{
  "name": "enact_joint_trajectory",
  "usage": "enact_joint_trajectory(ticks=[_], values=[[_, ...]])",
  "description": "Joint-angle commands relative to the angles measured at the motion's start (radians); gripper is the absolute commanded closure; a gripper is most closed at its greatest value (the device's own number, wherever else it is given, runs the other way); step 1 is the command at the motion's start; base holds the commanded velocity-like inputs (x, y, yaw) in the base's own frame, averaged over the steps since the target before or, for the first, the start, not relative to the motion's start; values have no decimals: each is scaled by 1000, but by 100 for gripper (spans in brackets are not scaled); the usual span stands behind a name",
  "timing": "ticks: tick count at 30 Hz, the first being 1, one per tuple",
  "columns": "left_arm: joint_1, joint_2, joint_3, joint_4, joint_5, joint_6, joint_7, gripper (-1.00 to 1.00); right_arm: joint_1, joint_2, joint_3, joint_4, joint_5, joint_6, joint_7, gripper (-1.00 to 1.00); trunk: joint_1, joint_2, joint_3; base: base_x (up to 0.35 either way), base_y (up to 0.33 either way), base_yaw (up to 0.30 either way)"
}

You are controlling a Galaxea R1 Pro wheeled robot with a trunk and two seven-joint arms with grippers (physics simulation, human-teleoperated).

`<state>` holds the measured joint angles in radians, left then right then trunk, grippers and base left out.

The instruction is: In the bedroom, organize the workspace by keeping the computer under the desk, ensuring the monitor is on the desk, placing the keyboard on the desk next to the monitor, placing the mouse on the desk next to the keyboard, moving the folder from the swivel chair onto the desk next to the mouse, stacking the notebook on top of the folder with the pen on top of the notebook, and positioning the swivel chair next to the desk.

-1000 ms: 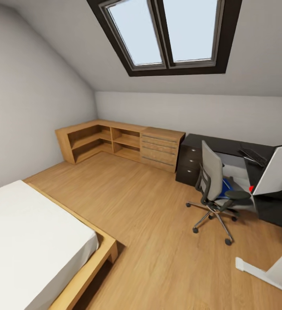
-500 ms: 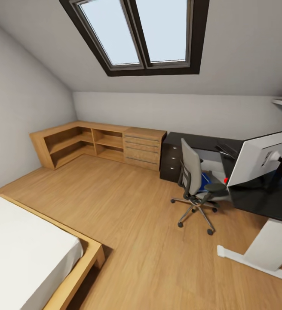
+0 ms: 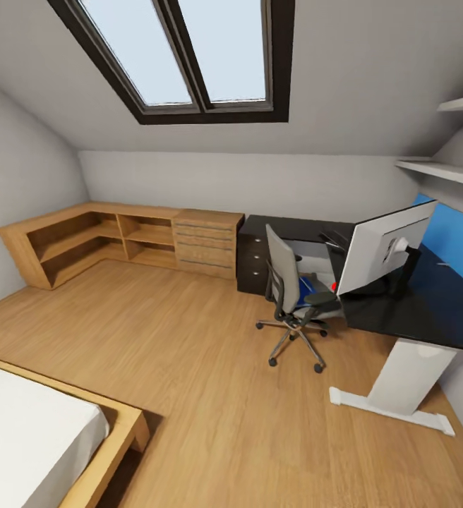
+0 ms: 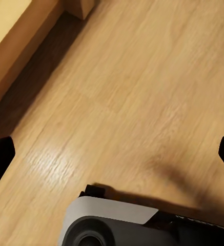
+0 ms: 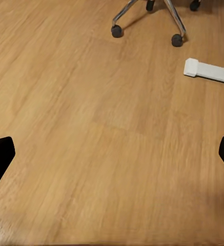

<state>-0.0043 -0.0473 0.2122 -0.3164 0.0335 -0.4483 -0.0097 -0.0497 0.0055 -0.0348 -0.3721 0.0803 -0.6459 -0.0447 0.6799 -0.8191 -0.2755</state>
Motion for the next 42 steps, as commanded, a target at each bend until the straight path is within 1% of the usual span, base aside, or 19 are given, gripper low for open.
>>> enact_joint_trajectory(ticks=[1,12,16,31,42], values=[[0,0,1,0,3,-3,-1,-100,-1,1,-4,0,9,-2,-4,-100,0,-1,-1,0,0,-278],[0,0,1,0,3,-3,-1,-100,-1,1,-5,-1,6,-6,-4,-100,0,-1,-1,0,0,-278],[0,0,1,0,3,-3,-1,-100,-1,0,-5,-1,6,-6,-4,-100,0,-1,-1,151,160,-278],[0,0,0,0,3,3,-1,-100,-1,-2,-7,-1,3,-6,-6,-100,0,-1,-1,238,223,-278],[0,0,0,0,3,3,0,-100,-1,-1,-7,1,4,-6,-6,-100,0,-1,-1,321,56,-278]])
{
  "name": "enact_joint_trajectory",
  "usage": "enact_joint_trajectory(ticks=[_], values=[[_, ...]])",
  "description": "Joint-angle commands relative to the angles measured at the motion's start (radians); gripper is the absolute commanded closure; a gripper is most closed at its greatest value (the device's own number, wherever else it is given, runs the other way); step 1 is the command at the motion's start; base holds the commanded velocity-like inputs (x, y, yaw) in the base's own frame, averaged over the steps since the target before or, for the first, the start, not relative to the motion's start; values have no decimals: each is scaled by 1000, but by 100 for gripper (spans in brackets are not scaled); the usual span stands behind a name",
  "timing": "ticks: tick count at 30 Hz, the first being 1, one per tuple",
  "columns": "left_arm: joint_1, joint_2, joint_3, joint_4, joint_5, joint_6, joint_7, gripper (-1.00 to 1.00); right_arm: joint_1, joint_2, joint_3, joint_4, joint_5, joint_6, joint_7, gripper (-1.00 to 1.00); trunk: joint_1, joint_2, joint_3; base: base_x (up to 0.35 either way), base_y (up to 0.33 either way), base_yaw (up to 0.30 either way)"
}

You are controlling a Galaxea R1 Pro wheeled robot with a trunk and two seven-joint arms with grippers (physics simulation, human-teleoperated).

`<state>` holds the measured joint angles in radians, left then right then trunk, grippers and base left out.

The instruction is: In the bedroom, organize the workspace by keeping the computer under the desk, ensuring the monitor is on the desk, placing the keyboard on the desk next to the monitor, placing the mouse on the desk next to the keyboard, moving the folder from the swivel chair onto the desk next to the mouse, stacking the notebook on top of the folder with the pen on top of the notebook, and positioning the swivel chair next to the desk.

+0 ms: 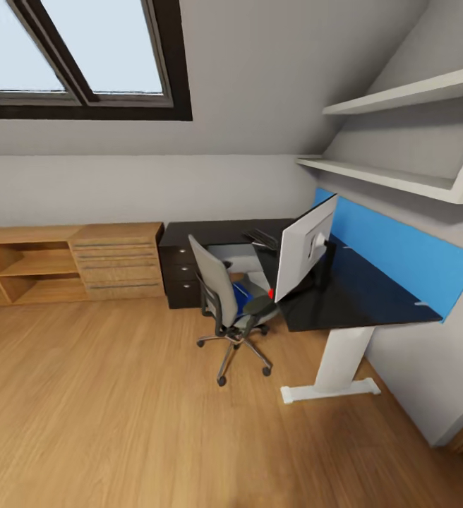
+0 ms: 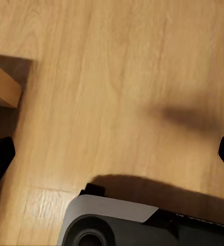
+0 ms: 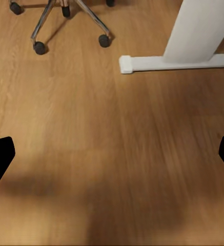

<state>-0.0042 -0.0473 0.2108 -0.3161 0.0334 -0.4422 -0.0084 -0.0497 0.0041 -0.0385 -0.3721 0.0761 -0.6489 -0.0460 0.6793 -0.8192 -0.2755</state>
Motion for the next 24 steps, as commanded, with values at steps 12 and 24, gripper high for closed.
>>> enact_joint_trajectory(ticks=[12,24], values=[[0,0,1,0,3,-4,-1,-100,-1,2,-3,0,10,-3,-5,-100,1,-1,-1,291,186,-260],[0,0,2,0,3,-7,1,-100,-1,3,-2,0,10,-3,-8,-100,1,-1,-3,69,30,12]])
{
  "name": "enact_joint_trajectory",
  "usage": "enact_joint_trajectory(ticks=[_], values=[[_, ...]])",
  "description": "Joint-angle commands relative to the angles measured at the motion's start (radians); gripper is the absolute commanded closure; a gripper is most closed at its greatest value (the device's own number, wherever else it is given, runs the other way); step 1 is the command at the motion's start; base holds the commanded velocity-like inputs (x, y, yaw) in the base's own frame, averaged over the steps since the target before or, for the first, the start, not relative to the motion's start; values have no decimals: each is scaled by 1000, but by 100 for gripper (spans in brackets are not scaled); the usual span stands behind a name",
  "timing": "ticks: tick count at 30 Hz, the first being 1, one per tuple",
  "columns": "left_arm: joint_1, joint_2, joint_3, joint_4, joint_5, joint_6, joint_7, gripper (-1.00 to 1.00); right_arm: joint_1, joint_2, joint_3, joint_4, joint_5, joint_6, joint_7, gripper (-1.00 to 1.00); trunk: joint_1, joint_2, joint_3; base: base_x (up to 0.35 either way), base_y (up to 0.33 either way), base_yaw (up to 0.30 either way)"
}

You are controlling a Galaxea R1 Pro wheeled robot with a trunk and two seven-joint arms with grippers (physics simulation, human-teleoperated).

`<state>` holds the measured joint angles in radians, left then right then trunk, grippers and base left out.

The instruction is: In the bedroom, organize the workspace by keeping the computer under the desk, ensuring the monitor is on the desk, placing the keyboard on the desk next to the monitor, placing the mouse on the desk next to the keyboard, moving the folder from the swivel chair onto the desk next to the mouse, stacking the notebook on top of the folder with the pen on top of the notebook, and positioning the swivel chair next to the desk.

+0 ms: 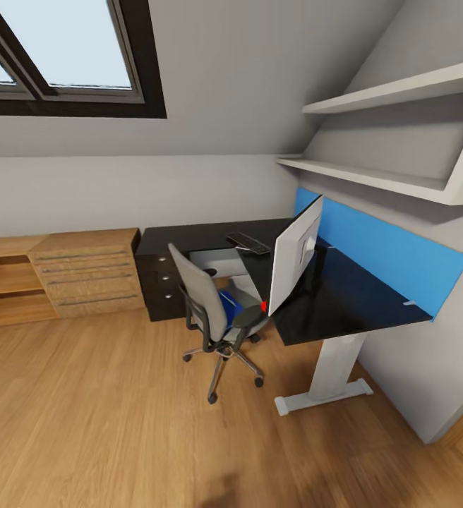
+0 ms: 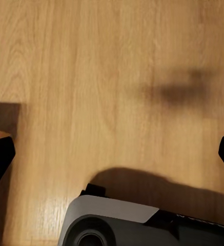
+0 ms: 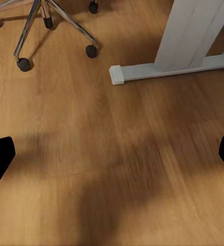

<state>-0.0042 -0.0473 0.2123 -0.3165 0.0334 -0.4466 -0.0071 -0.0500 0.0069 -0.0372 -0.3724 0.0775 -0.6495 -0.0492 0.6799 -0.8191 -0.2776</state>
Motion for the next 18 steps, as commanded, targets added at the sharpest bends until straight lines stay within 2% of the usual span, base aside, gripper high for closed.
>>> enact_joint_trajectory(ticks=[1,7,14,18], values=[[0,0,1,0,3,-3,-1,-100,-1,1,-3,1,8,-2,-5,-100,0,-1,-1,1,0,24],[0,0,1,0,3,-4,-1,-100,-1,1,-4,1,8,-2,-6,-100,0,-1,-2,0,0,90],[0,0,1,0,3,-4,-1,-100,-1,2,-4,1,8,-1,-6,-100,0,-1,-2,4,0,256],[0,0,1,0,3,-3,0,-100,-1,2,-4,1,8,-1,-6,-100,0,-1,-2,199,0,277]])
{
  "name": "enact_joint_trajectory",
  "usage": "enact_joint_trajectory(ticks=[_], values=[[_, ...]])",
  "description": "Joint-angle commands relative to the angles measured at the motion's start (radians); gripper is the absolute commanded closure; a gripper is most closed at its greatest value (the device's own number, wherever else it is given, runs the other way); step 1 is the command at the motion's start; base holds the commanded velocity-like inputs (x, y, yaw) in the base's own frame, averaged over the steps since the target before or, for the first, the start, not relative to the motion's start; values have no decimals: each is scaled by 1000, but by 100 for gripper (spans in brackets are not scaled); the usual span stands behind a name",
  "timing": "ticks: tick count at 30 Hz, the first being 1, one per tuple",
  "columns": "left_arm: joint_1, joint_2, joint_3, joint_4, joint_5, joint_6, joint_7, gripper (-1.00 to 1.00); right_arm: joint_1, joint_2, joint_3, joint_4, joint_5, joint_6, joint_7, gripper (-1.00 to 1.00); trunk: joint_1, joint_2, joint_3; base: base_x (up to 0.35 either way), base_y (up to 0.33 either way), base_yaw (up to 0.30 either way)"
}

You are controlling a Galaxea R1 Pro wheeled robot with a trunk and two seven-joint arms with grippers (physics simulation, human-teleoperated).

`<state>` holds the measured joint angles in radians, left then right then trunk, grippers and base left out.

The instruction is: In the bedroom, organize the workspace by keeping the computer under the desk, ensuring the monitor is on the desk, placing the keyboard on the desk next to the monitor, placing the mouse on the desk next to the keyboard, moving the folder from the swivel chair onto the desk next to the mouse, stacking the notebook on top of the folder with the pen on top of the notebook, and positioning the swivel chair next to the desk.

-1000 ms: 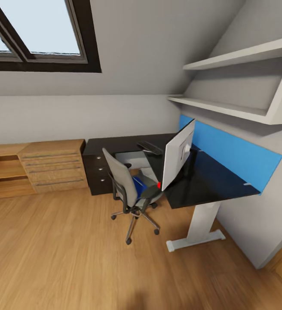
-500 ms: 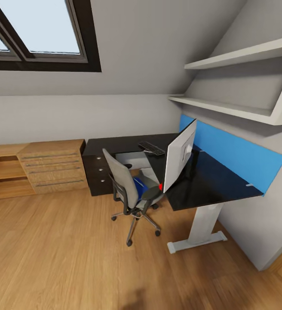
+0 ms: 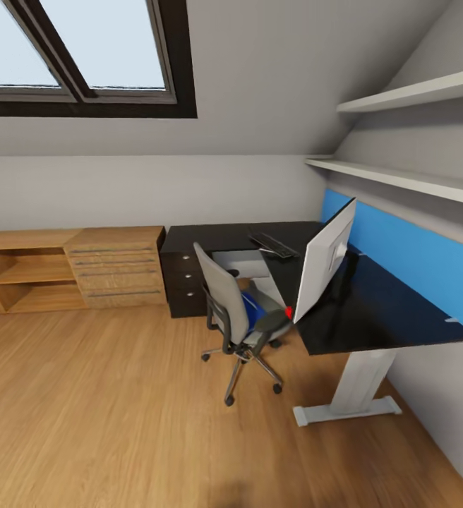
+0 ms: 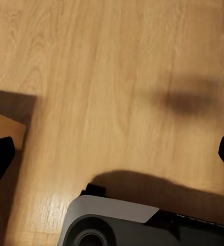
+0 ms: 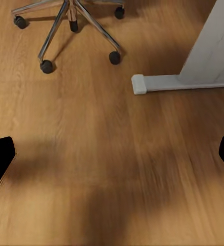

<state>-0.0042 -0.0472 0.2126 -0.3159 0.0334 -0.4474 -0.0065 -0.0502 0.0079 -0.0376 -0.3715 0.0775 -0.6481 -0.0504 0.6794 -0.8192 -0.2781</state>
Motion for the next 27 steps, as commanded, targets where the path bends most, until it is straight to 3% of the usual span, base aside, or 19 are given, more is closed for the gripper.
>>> enact_joint_trajectory(ticks=[1,6,15,20,27], values=[[0,0,0,0,3,-2,0,-100,0,1,-4,0,8,-2,-5,-100,1,-1,-1,287,0,279],[0,0,-1,0,3,0,1,-100,0,0,-3,0,8,-3,-5,-100,1,-1,-2,310,0,261],[0,0,-1,0,3,1,2,-100,0,-2,-3,7,9,-4,-1,-100,1,-1,-3,325,0,34],[0,-29,-1,-9,5,-4,8,-100,0,9,-4,27,9,-5,-5,-100,20,-36,-18,0,0,0],[0,-33,-1,-23,6,2,9,-100,0,6,0,51,10,-7,-5,-100,47,-85,-40,0,0,0]])
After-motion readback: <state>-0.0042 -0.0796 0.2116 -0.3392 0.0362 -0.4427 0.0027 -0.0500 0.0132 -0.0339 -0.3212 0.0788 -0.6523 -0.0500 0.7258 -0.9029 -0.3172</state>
